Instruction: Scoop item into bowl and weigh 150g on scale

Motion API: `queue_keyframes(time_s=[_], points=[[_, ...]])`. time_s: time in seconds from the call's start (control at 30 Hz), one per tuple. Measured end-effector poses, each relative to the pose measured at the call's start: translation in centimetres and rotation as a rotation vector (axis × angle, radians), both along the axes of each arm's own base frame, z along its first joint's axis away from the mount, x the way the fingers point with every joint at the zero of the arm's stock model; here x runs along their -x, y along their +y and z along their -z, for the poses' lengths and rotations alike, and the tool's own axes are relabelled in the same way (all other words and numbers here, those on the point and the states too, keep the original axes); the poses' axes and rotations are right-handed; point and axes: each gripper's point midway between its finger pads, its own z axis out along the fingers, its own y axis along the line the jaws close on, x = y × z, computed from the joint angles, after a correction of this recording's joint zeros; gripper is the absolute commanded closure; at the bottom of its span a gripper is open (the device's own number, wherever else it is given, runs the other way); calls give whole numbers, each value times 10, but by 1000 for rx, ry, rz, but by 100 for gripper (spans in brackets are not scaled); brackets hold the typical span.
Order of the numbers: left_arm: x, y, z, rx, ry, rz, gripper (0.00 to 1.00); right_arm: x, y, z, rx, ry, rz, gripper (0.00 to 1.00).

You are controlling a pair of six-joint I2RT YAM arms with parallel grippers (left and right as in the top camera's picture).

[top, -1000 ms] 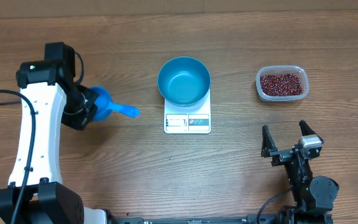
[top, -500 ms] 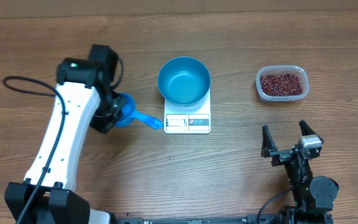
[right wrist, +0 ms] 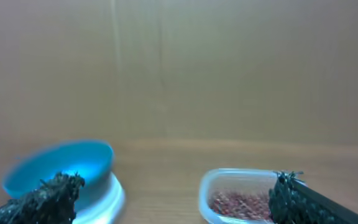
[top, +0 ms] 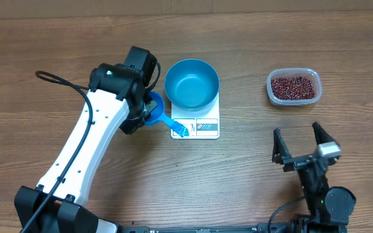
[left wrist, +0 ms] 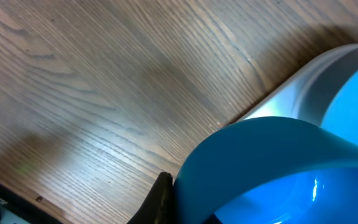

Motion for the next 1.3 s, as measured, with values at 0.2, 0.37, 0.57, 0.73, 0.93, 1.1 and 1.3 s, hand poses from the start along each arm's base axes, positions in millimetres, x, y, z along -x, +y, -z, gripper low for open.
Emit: queue_keyframes(time_s=[0.2, 0.37, 0.57, 0.73, 0.93, 1.1, 1.3], points=[[-14, -13, -2, 68, -52, 6, 96, 5, 8, -16, -233, 29, -84, 0], [-21, -22, -4, 113, -77, 13, 96, 12, 17, -57, -314, 32, -148, 0], [-22, -25, -4, 135, -80, -23, 96, -14, 32, -74, -365, 217, -240, 0], [-21, -25, -4, 147, -77, -66, 96, -55, 50, -73, -465, 433, -371, 0], [-20, -25, -4, 153, -71, -107, 96, -98, 74, -48, -676, 666, -562, 0], [-19, -28, -4, 190, -64, -244, 96, -118, 87, -17, -873, 841, -676, 9], [-25, -33, -6, 247, -80, -383, 96, -115, 121, -14, -924, 921, -794, 9]])
